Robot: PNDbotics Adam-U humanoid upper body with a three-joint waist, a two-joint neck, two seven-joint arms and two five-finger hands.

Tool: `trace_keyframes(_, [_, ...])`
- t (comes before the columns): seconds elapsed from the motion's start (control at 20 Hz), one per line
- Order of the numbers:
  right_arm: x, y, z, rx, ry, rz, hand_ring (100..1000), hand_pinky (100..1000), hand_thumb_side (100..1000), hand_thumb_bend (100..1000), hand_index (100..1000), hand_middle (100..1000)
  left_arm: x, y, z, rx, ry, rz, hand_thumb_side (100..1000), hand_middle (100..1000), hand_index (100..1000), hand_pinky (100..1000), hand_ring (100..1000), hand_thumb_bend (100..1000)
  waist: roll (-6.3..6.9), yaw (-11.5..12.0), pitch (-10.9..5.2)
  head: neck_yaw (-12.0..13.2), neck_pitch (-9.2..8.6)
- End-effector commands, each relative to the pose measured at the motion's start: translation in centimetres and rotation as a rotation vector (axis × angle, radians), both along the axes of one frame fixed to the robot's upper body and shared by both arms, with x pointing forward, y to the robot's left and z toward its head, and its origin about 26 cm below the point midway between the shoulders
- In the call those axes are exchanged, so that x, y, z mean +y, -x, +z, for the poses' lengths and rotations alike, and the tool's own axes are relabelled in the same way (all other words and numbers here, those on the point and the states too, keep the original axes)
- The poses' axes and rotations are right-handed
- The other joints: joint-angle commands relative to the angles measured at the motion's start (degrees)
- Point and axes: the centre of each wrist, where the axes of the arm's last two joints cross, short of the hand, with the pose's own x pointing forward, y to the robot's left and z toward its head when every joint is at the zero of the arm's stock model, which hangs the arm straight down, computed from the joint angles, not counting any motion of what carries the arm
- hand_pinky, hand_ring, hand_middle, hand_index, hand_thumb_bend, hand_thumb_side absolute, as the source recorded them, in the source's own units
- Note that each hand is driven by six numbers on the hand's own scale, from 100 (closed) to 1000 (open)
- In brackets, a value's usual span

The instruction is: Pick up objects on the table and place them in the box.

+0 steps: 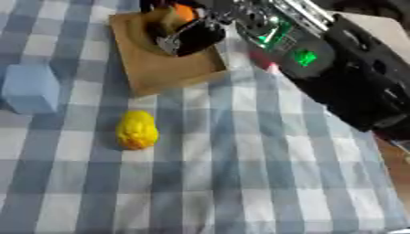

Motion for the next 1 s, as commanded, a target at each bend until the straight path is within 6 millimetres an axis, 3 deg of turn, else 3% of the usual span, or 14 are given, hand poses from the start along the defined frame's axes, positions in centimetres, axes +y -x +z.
trace_keyframes(0.05, [-0.3, -1.3, 0.0, -0.025, 0.015, -0.020, 578, 666, 173, 100, 579, 464, 0.1, 0.0, 1.0, -0.025, -0.030, -0.009, 612, 736, 834, 854, 729, 334, 0.54, 0.1, -0.85, -0.3, -0.69])
trace_keyframes(0.5, [-1.0, -3.8, -2.5, -0.038, 0.046, -0.063, 602, 675, 179, 100, 615, 493, 0.0, 0.0, 0.9, -0.023, -0.023, -0.010, 615, 735, 833, 854, 728, 329, 0.58, 0.4, -0.32, 0.1, -1.25])
trace_keyframes(0.6, [-1.2, -4.0, -2.9, -0.032, 0.050, -0.068, 619, 686, 185, 100, 652, 528, 0.0, 0.0, 0.9, -0.022, -0.022, -0.011, 615, 735, 833, 855, 728, 328, 0.56, 0.4, -0.30, 0.3, -1.30])
trace_keyframes(0.7, [-1.3, -4.0, -3.2, -0.006, 0.065, -0.065, 694, 720, 204, 100, 731, 626, 0.0, 0.0, 0.9, -0.023, -0.021, -0.010, 614, 735, 833, 855, 728, 328, 0.58, 0.3, -0.31, 0.5, -1.25])
trace_keyframes(0.75, [-1.3, -3.9, -3.3, 0.016, 0.081, -0.063, 738, 739, 226, 100, 763, 690, 0.0, 0.0, 0.8, -0.023, -0.021, -0.010, 614, 735, 833, 855, 728, 328, 0.60, 0.3, -0.33, 0.5, -1.19])
trace_keyframes(1.0, [-1.4, -3.2, -3.2, 0.104, 0.183, -0.068, 860, 804, 525, 100, 870, 862, 0.0, 0.0, 0.8, -0.020, -0.018, -0.009, 613, 735, 833, 855, 728, 329, 0.71, 0.1, -0.48, 0.8, -0.97])
